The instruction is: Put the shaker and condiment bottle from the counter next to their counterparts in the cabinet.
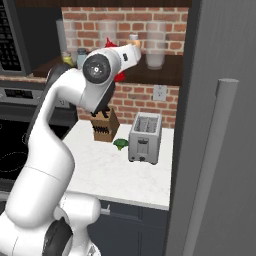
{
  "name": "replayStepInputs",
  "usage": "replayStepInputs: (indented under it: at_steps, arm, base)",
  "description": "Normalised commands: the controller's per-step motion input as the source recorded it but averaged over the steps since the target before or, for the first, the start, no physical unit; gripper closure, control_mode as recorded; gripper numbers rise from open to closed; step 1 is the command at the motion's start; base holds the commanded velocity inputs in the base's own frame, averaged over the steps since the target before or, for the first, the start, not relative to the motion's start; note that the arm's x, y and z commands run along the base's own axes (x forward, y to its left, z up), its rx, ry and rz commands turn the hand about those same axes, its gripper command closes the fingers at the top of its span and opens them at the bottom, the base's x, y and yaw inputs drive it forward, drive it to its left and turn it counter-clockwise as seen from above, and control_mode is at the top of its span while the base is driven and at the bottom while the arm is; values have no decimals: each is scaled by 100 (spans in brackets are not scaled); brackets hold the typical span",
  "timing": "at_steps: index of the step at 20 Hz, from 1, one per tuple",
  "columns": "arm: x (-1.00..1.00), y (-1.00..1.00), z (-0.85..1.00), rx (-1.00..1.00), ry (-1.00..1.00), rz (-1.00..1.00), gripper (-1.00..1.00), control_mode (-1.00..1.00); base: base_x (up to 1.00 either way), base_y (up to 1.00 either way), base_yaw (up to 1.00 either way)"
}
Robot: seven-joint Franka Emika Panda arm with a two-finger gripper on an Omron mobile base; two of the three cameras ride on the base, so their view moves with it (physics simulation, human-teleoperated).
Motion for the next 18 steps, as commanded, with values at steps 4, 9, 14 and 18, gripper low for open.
replayStepInputs:
  at_steps: [4,9,14,18]
  arm:
    - [0,0,14,2,0,-1,100,-100]
    - [0,3,2,3,0,0,100,-100]
    - [0,8,0,8,-2,0,100,-100]
    - [0,7,0,9,-10,0,100,-100]
  base:
    - [0,0,0]
    - [0,0,0]
    - [0,0,0]
    - [0,0,0]
